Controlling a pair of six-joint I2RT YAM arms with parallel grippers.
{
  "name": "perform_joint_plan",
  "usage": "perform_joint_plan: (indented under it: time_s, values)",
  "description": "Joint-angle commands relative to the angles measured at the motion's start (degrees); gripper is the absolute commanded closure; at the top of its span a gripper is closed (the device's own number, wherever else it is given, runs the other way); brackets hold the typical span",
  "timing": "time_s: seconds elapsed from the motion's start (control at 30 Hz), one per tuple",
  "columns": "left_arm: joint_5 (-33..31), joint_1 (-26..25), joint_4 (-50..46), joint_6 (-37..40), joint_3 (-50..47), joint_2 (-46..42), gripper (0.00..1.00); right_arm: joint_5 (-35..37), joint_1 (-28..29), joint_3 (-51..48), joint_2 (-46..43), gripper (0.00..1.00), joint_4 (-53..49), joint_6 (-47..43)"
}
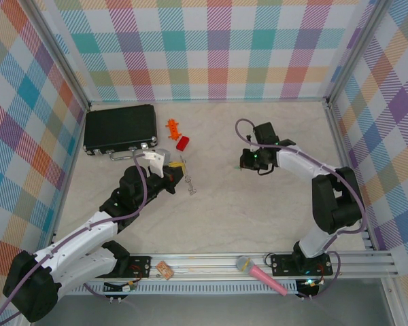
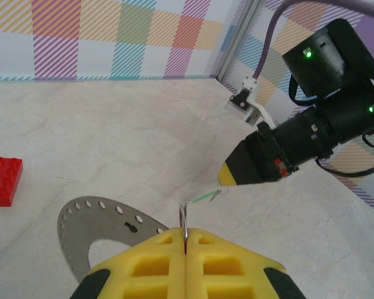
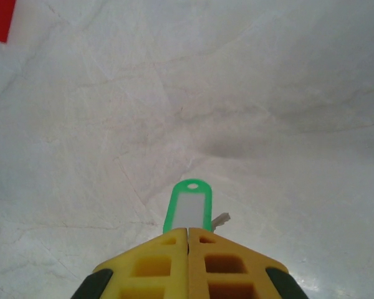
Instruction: Put the keys on the keyring
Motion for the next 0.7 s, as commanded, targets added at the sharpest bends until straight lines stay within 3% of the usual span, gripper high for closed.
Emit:
perform_joint_plan:
  time_s: [0.0, 0.4, 0.53, 0.67]
  values:
    - [0.5, -0.5, 2.8, 0.1, 0.3, -1.0, 1.00, 0.0, 1.5, -1.5, -2.4, 1.00, 0.6, 1.6]
    - [0.5, -0.5, 2.8, 0.0, 0.2, -1.5, 1.00, -4.2, 3.8, -4.5, -9.9, 1.00, -13.3, 1.7]
    - [0.7, -0.5, 2.9, -0.2, 0.2, -1.3, 1.00, -7.4, 3.7, -3.3, -6.3, 1.00, -16.7, 1.8]
    - [0.6, -0.6, 2.8, -0.2, 0.3, -1.4, 1.00, -6.1, 3.8, -0.4, -1.2, 1.00, -17.5, 2.1]
